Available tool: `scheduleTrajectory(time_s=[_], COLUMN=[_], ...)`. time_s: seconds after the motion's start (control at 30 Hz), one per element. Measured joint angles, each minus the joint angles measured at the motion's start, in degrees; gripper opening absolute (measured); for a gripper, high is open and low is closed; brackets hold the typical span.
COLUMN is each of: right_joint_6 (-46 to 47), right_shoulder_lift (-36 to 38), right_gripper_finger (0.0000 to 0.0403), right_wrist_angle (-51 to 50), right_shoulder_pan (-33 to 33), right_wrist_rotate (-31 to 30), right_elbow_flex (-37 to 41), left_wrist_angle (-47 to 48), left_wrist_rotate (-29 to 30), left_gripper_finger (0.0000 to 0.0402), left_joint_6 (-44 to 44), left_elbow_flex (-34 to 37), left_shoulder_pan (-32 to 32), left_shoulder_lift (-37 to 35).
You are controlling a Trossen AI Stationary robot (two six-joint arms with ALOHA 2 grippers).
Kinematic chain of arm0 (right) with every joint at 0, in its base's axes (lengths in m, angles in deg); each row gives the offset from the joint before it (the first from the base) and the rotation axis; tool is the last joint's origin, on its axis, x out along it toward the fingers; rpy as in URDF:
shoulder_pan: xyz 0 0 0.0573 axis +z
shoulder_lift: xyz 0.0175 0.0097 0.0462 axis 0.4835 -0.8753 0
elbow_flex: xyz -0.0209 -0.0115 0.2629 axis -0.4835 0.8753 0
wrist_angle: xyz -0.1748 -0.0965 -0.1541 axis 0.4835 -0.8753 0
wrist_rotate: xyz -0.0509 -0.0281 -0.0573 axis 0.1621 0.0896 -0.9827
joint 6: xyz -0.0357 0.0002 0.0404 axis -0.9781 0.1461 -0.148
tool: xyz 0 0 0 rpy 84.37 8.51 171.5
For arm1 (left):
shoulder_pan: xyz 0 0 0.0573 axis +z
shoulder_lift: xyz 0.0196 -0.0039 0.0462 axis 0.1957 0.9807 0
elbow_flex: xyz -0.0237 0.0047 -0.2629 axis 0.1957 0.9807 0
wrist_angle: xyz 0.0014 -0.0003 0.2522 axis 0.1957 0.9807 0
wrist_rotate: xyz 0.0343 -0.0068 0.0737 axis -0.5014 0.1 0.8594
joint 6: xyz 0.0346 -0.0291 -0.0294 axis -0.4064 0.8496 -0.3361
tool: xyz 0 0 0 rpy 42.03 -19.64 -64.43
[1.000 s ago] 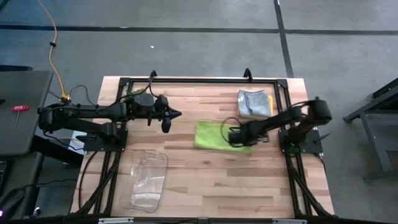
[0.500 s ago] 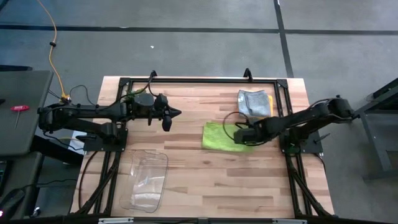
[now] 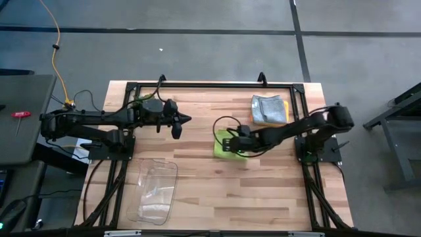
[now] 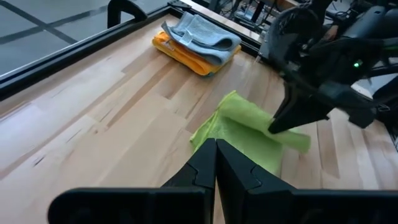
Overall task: Fold microfiber towels
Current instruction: Fold the green towel
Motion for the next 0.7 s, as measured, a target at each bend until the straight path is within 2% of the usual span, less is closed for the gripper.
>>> scheduleTrajectory(time_s=[0.23, 0.7], right_joint_6=[1.49, 1.46], right_shoulder_lift=[-3.73, -4.33], right_gripper_finger=[0.0, 0.0], right_wrist_angle=[3.88, 7.3], right_shoulder_pan=[-1.24, -1.29], right_wrist_rotate=[1.13, 0.35], right_elbow_flex=[-0.89, -0.88], left_wrist_angle=[0.34, 0.37], left_wrist_rotate=[-0.28, -0.46], left_gripper_finger=[0.0, 0.0], left_joint_6=[0.0, -0.02], left_elbow_flex=[0.0, 0.0], left_shoulder_pan=[-0.2, -0.2], left_shoulder_lift=[0.0, 0.0])
